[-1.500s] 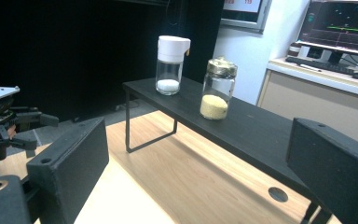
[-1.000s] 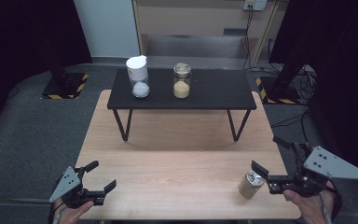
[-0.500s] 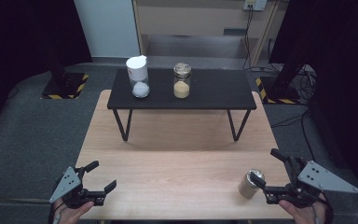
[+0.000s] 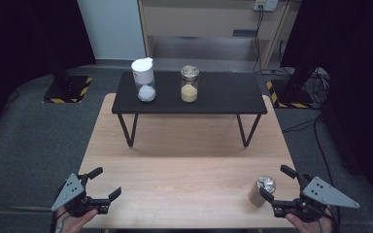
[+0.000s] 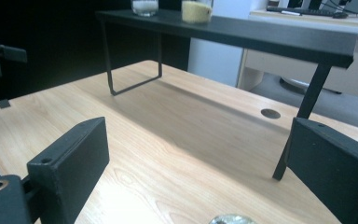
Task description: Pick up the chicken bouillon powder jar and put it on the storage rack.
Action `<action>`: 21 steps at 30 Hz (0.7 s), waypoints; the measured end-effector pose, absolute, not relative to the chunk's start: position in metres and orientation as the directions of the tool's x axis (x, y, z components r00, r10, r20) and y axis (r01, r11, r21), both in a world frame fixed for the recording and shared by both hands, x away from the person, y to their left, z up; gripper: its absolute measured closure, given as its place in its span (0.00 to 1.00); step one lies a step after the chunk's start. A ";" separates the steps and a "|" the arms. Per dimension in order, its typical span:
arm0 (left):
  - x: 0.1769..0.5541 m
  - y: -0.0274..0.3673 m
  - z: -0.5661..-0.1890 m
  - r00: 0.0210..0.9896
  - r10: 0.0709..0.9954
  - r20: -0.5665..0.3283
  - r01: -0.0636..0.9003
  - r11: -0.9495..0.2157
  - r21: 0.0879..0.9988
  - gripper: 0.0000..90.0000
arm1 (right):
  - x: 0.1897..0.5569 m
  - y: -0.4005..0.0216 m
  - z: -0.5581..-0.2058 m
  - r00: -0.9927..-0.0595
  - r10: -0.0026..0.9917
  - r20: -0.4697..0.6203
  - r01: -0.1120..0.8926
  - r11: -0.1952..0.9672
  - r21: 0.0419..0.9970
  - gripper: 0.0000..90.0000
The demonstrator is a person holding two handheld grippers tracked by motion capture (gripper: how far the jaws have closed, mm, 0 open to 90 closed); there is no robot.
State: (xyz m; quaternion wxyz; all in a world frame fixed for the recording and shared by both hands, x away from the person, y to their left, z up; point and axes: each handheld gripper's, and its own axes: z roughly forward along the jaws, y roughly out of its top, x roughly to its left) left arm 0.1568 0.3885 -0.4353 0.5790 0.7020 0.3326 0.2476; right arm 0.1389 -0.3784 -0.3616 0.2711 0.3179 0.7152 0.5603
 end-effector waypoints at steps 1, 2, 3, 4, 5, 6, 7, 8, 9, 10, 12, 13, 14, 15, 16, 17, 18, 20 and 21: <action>0.157 0.389 -0.435 0.656 0.754 -0.038 0.181 -0.108 0.978 0.03 | 0.139 -0.379 -0.367 -0.654 0.756 -0.015 0.161 0.159 0.974 0.07; 0.157 0.389 -0.435 0.656 0.754 -0.038 0.181 -0.108 0.977 0.03 | 0.139 -0.379 -0.369 -0.652 0.758 -0.013 0.164 0.159 0.974 0.07; 0.157 0.389 -0.435 0.657 0.753 -0.038 0.181 -0.108 0.978 0.03 | 0.139 -0.379 -0.371 -0.650 0.760 -0.009 0.168 0.155 0.973 0.08; 0.157 0.389 -0.436 0.658 0.753 -0.037 0.179 -0.108 0.978 0.03 | 0.139 -0.379 -0.373 -0.650 0.760 -0.003 0.171 0.150 0.974 0.08; 0.157 0.389 -0.436 0.658 0.753 -0.037 0.179 -0.108 0.978 0.03 | 0.139 -0.379 -0.373 -0.650 0.760 -0.003 0.171 0.150 0.974 0.08; 0.157 0.389 -0.436 0.658 0.752 -0.037 0.179 -0.108 0.978 0.03 | 0.138 -0.380 -0.375 -0.649 0.761 0.004 0.177 0.146 0.973 0.08; 0.157 0.389 -0.436 0.657 0.753 -0.037 0.179 -0.108 0.978 0.03 | 0.138 -0.380 -0.378 -0.646 0.764 0.005 0.177 0.144 0.974 0.08; 0.157 0.389 -0.436 0.657 0.753 -0.037 0.179 -0.108 0.978 0.03 | 0.138 -0.381 -0.380 -0.646 0.763 0.010 0.180 0.139 0.974 0.08; 0.157 0.389 -0.436 0.657 0.753 -0.037 0.179 -0.108 0.978 0.03 | 0.138 -0.381 -0.381 -0.644 0.765 0.010 0.180 0.139 0.974 0.08; 0.157 0.389 -0.436 0.657 0.753 -0.038 0.180 -0.107 0.978 0.03 | 0.137 -0.381 -0.383 -0.642 0.767 0.013 0.182 0.136 0.974 0.08; 0.157 0.389 -0.436 0.656 0.754 -0.038 0.180 -0.107 0.978 0.03 | 0.138 -0.381 -0.384 -0.641 0.768 0.017 0.187 0.134 0.973 0.08; 0.157 0.389 -0.436 0.656 0.753 -0.038 0.180 -0.107 0.978 0.03 | 0.137 -0.381 -0.385 -0.637 0.771 0.018 0.188 0.133 0.973 0.08; 0.157 0.389 -0.436 0.656 0.754 -0.038 0.179 -0.107 0.978 0.03 | 0.137 -0.382 -0.386 -0.636 0.771 0.021 0.188 0.129 0.974 0.08; 0.157 0.389 -0.436 0.656 0.754 -0.038 0.179 -0.106 0.978 0.03 | 0.137 -0.382 -0.387 -0.635 0.773 0.021 0.189 0.129 0.973 0.08; 0.157 0.389 -0.436 0.657 0.753 -0.038 0.179 -0.106 0.978 0.03 | 0.137 -0.382 -0.387 -0.633 0.774 0.020 0.189 0.129 0.973 0.08; 0.157 0.389 -0.436 0.657 0.753 -0.038 0.178 -0.107 0.978 0.03 | 0.136 -0.382 -0.388 -0.633 0.774 0.016 0.187 0.133 0.973 0.08; 0.157 0.389 -0.436 0.657 0.753 -0.038 0.178 -0.107 0.978 0.03 | 0.136 -0.382 -0.388 -0.633 0.774 0.016 0.187 0.133 0.973 0.08; 0.157 0.389 -0.436 0.660 0.751 -0.036 0.176 -0.107 0.979 0.03 | 0.137 -0.383 -0.390 -0.631 0.775 0.021 0.192 0.130 0.973 0.08; 0.157 0.389 -0.436 0.659 0.751 -0.036 0.175 -0.108 0.979 0.03 | 0.137 -0.383 -0.391 -0.632 0.775 0.018 0.191 0.134 0.972 0.08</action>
